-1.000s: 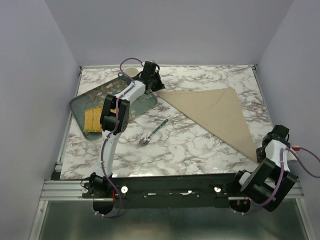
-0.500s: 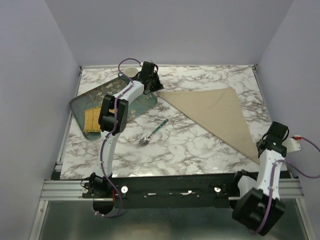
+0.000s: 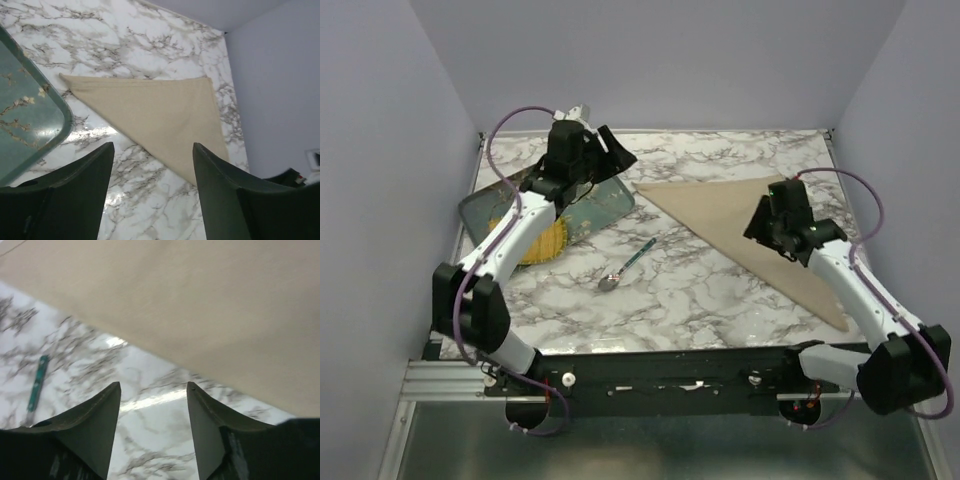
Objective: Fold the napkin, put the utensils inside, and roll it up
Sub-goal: Fold the napkin
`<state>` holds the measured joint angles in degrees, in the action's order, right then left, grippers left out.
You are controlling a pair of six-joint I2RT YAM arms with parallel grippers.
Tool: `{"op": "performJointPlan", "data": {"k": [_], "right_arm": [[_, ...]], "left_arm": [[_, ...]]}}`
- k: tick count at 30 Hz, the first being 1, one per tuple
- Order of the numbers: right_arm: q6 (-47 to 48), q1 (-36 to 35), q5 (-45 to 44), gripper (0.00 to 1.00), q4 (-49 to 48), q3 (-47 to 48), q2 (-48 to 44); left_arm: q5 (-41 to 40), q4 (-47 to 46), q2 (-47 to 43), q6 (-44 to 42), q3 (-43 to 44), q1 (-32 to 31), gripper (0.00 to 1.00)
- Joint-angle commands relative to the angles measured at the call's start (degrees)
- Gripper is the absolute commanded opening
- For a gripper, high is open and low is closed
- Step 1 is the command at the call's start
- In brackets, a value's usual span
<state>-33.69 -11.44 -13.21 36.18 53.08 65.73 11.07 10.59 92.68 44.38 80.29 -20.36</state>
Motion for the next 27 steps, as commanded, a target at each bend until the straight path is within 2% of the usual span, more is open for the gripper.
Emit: {"op": "performJointPlan", "data": {"k": [1,3,4,8,12,15,20,24,27], "right_arm": [[-12.3,-14.0,4.7,0.68,2.6,8.8,9.5],[-17.9,-18.2,5.8,0.72,3.1,12.9,14.0],[-19.8,-22.0,6.2,0.75,3.2,16.6,19.2],[-28.6,-29.5,6.6,0.75,4.8,25.5,31.5],[-40.3,-34.2,3.8,0.73,12.4,36.3,41.9],[-47.5,-36.5,5.4,0.68,17.2,43.1,49.3],[-55.0,-39.6,3.9,0.62,23.7,49.7,55.9],[-57.8,-39.9,4.7,0.59,20.4,47.3,56.8],[-58.4,-40.0,5.2,0.59,21.6,49.3,59.3]], "left_arm": [[-0.2,0.3,-12.3,-2.3,-10.4,0.1,0.78],[-0.3,1.9,-18.0,-3.2,-12.9,0.2,0.82],[-0.3,2.7,-19.9,-3.7,-14.5,0.1,0.84],[-3.5,7.2,-30.2,-6.5,-17.4,0.1,0.88],[-6.8,10.8,-36.7,-10.5,-18.6,0.1,0.88],[-7.6,12.4,-40.1,-11.5,-19.4,0.0,0.88],[-6.0,13.0,-42.7,-11.9,-21.2,0.0,0.88],[-5.2,12.2,-43.5,-11.8,-22.2,-0.5,0.88],[-5.0,12.0,-43.4,-12.2,-22.1,-0.8,0.88]]}}
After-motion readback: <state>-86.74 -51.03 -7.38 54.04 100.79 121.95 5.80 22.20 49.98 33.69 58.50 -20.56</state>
